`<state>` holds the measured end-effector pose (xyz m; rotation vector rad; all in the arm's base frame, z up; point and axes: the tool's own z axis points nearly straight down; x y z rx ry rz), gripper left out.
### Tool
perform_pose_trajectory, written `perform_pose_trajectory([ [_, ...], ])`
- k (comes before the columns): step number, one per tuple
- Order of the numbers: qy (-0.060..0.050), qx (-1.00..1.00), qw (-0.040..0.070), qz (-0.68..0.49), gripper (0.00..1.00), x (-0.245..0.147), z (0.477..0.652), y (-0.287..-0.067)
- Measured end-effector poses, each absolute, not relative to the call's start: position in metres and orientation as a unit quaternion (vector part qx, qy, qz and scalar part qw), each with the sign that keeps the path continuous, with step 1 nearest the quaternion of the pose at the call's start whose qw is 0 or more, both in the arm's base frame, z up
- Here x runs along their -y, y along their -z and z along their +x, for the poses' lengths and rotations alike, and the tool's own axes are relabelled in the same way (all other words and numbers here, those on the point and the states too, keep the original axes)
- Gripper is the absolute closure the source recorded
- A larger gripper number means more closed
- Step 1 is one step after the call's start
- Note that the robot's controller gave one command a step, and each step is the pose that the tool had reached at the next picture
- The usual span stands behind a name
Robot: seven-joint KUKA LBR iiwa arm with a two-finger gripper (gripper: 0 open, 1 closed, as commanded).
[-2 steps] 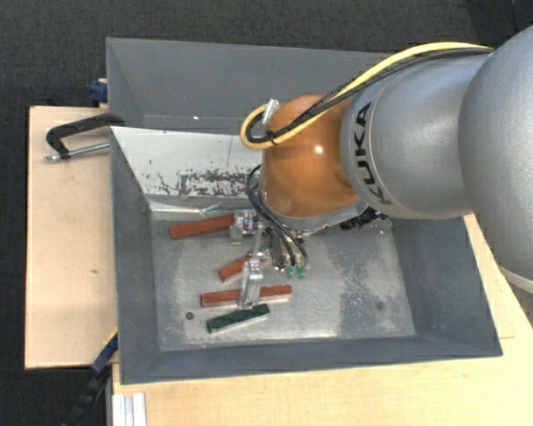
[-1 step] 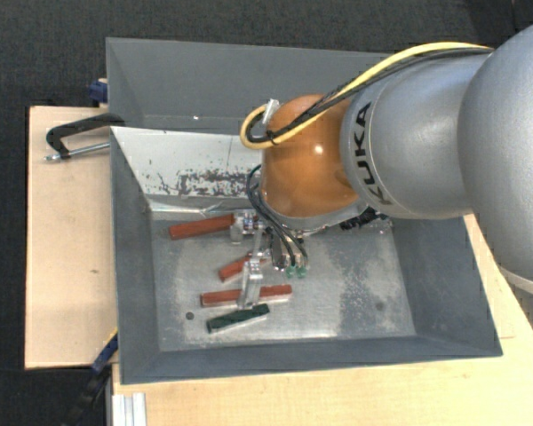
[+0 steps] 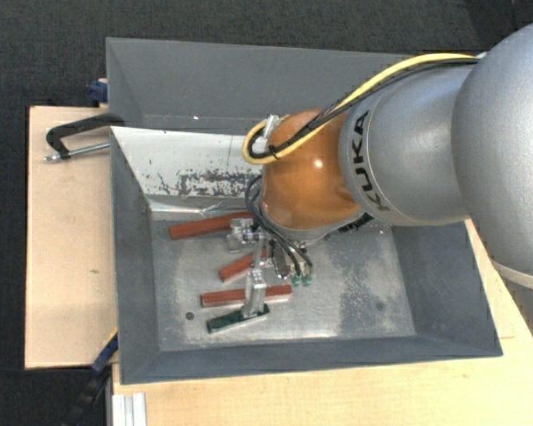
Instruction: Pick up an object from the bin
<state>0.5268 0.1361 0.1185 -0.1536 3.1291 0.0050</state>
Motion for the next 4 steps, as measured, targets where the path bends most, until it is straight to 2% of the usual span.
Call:
perform_pose_trajectory([
  [1,0.0,-0.995,-0.002,-0.104,0.0,-0.127,0.522,-0.086],
  [2,-0.001,-0.997,0.004,-0.082,1.0,-0.119,0.508,-0.074],
  [3,-0.001,-0.997,0.004,-0.082,1.0,-0.119,0.509,-0.074],
  [4,-0.001,-0.998,0.003,-0.056,1.0,-0.116,0.518,-0.219],
])
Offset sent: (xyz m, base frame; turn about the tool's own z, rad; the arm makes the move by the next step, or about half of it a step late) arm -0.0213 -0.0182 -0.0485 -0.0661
